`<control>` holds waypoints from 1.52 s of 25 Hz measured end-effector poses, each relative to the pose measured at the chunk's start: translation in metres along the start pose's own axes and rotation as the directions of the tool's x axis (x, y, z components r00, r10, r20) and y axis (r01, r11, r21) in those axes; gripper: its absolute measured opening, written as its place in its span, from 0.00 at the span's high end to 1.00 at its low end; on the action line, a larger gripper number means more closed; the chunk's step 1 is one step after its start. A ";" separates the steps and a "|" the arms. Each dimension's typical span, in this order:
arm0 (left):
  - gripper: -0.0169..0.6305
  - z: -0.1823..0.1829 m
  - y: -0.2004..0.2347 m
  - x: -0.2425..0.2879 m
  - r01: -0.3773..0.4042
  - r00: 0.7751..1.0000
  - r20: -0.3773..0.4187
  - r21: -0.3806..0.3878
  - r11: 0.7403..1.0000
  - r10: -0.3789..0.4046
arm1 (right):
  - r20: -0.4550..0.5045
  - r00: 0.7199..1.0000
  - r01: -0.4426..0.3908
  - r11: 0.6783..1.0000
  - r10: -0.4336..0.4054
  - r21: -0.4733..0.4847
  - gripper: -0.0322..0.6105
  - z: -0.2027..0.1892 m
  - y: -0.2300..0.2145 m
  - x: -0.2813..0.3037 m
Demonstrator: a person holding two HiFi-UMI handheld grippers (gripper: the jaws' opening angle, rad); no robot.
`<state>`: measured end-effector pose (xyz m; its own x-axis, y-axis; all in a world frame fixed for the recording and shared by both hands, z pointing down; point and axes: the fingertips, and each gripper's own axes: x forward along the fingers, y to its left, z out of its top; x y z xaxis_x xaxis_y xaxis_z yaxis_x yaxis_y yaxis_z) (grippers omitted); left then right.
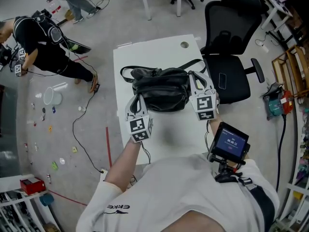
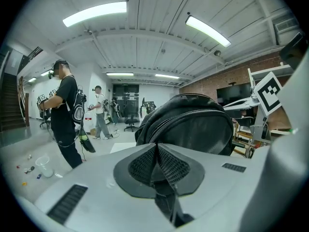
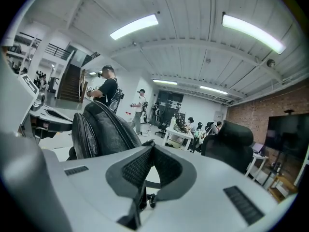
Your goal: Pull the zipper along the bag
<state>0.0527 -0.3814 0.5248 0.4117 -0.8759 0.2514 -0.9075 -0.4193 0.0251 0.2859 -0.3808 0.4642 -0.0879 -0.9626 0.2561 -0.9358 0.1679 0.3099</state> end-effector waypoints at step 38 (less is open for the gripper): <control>0.97 0.001 0.030 -0.008 0.168 0.985 0.043 0.030 0.985 -0.169 | 0.026 0.999 0.029 0.994 -0.026 -0.106 0.92 0.087 0.066 0.003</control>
<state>0.0229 -0.3874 0.5224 0.5625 -0.8019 0.2015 -0.8226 -0.5674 0.0383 0.1936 -0.3912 0.4057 -0.0722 -0.9720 0.2238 -0.8965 0.1616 0.4126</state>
